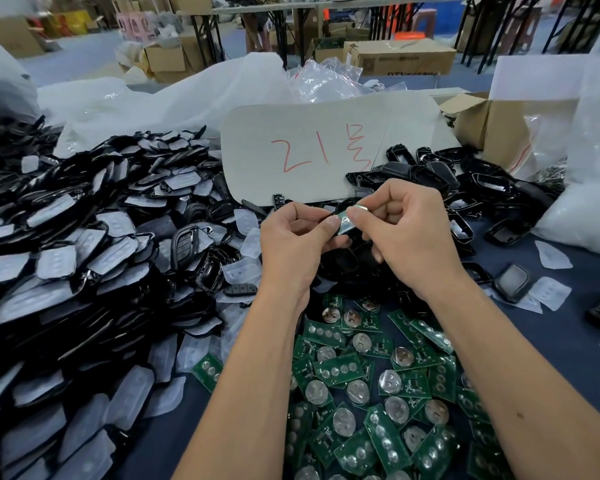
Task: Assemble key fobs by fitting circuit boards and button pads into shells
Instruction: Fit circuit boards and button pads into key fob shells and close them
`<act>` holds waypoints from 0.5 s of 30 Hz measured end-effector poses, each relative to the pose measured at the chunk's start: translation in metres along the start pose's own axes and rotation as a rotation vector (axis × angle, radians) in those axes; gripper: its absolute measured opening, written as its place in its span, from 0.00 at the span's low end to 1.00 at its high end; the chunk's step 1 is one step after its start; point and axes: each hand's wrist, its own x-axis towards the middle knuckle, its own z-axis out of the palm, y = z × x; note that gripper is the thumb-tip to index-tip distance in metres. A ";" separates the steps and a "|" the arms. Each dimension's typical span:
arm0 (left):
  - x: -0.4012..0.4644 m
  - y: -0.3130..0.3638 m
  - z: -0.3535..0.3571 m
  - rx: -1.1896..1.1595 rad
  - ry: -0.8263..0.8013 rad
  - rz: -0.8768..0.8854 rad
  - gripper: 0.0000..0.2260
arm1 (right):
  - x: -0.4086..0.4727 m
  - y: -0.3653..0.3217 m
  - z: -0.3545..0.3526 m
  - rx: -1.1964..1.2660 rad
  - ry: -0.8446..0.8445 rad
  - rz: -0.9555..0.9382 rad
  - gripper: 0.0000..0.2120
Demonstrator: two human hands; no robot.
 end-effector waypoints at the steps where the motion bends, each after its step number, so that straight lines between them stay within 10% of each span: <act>1: 0.000 0.000 0.000 -0.005 0.000 0.003 0.06 | 0.000 0.000 0.000 -0.025 -0.001 -0.012 0.08; 15: -0.001 -0.001 0.000 0.070 -0.013 0.034 0.08 | -0.002 -0.003 0.000 -0.258 0.154 0.037 0.19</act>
